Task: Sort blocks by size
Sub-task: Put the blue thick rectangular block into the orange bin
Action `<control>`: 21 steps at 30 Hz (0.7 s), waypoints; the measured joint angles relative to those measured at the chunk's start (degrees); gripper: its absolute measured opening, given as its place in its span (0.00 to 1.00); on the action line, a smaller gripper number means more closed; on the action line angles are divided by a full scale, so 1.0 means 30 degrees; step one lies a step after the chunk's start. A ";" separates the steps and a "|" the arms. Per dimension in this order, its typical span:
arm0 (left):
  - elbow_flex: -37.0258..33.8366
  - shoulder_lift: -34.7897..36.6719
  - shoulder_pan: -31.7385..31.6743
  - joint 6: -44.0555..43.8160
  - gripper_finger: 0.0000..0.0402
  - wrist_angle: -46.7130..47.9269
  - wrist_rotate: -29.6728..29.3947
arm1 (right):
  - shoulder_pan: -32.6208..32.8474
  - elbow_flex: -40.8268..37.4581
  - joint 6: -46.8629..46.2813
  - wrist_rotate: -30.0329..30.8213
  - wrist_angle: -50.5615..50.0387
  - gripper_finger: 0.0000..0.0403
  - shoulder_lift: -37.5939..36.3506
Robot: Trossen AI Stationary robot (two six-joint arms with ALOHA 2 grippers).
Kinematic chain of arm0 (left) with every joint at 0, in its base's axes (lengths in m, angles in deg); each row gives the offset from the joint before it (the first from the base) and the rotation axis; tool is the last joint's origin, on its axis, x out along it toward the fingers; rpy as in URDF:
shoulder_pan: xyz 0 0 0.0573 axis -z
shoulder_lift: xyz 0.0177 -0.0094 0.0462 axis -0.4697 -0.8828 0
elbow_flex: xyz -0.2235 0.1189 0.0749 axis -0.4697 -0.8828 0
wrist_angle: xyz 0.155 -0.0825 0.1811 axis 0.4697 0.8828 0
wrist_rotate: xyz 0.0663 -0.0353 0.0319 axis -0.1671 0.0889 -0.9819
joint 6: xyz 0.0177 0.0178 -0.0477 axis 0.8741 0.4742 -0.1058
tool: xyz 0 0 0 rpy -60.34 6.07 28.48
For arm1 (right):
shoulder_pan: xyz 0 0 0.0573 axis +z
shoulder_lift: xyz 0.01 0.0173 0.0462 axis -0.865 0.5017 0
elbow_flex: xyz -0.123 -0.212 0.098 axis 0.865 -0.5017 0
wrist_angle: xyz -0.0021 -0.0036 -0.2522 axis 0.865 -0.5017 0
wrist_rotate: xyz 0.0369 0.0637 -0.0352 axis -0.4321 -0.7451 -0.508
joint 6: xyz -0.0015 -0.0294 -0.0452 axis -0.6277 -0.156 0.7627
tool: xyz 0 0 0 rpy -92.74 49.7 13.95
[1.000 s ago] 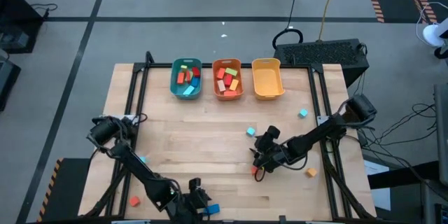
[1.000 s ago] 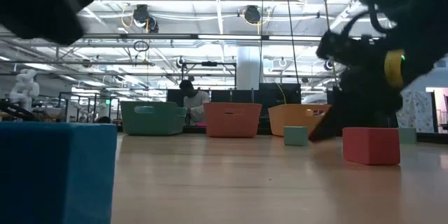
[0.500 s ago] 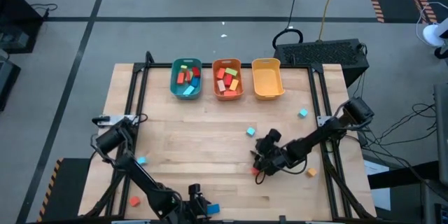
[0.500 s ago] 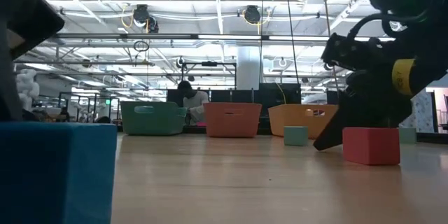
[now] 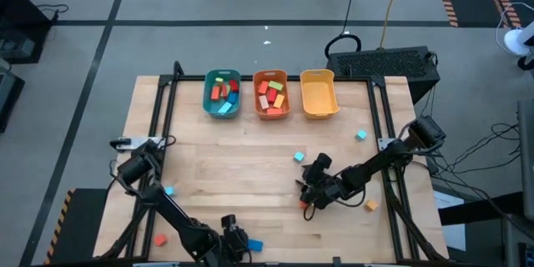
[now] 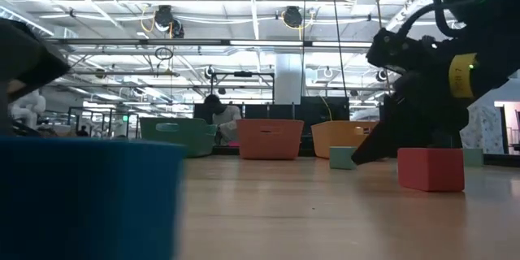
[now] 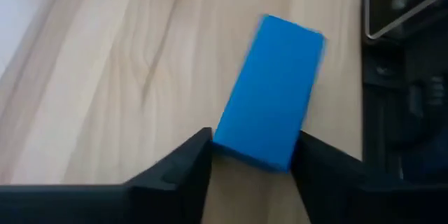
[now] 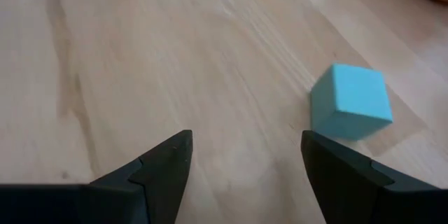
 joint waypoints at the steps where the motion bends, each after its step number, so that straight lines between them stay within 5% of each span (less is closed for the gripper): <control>1: 0.0000 0.0000 -0.0099 0.0007 0.41 0.0000 0.0003 | 0.0011 0.0000 0.0204 0.0010 0.0206 0.64 -0.0007; 4: 0.0000 0.0000 -0.0420 0.0562 0.33 -0.0104 0.0063 | 0.0080 0.0000 0.0663 0.0017 0.0629 0.64 -0.0007; 21: -0.0051 0.0702 -0.2255 0.3329 0.33 0.0087 -0.0909 | 0.0080 0.0007 0.1113 0.0068 0.1044 0.64 -0.0022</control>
